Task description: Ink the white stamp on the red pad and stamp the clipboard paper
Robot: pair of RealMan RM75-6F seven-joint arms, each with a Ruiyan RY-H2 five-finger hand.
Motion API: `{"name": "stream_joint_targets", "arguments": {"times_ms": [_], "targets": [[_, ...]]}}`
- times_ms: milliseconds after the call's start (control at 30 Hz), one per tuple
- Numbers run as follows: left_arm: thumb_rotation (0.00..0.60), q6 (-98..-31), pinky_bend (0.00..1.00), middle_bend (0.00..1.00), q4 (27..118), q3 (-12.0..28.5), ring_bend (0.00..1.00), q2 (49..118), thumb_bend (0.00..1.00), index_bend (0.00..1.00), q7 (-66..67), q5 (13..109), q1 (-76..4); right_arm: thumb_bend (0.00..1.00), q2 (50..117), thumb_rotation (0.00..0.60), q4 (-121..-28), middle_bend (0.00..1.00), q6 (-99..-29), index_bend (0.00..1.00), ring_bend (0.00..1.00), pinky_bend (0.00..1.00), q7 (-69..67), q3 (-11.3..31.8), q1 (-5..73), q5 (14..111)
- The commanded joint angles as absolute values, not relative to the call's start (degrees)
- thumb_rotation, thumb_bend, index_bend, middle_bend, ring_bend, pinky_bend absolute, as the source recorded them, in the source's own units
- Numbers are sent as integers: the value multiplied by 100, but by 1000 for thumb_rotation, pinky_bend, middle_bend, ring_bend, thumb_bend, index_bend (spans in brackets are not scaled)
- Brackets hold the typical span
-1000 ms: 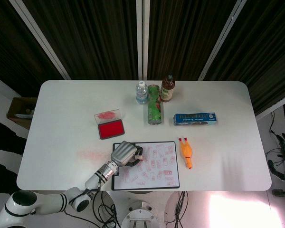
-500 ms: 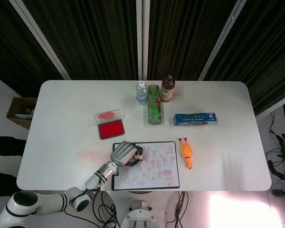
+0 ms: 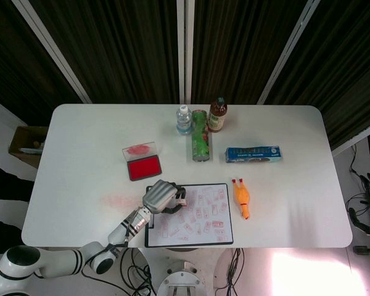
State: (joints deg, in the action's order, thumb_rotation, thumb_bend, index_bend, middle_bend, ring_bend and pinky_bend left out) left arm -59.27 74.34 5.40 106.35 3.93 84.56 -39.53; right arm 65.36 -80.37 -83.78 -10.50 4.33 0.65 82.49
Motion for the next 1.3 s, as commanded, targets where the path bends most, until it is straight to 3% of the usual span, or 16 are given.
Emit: {"name": "stream_joint_targets", "arguments": {"times_ms": [33, 200, 433, 767, 1300], "targets": [[600, -6281, 643, 660, 8186, 731, 526, 9980, 467, 643, 454, 8451, -3821, 320, 6539, 600, -8017, 0, -8379, 0, 0, 0, -1071, 424, 70, 8271], [600, -6696, 643, 659, 8607, 633, 526, 9240, 465, 642, 410, 8387, -3422, 319, 6552, 600, -8005, 0, -8397, 0, 0, 0, -1080, 420, 73, 8297], [600, -7094, 643, 659, 7914, 195, 525, 8901, 465, 641, 45, 8293, -2779, 321, 6563, 600, -8069, 0, -8412, 0, 0, 0, -992, 407, 89, 8342], [600, -7293, 643, 648, 6813, -203, 519, 9154, 463, 624, -907, 8383, -2189, 320, 6567, 600, -8253, 0, -8402, 0, 0, 0, -743, 384, 129, 8392], [600, -7206, 640, 546, 5726, -320, 447, 9743, 457, 553, -1455, 8647, -2007, 320, 6479, 600, -8457, 0, -8477, 0, 0, 0, -582, 376, 90, 8378]]}}
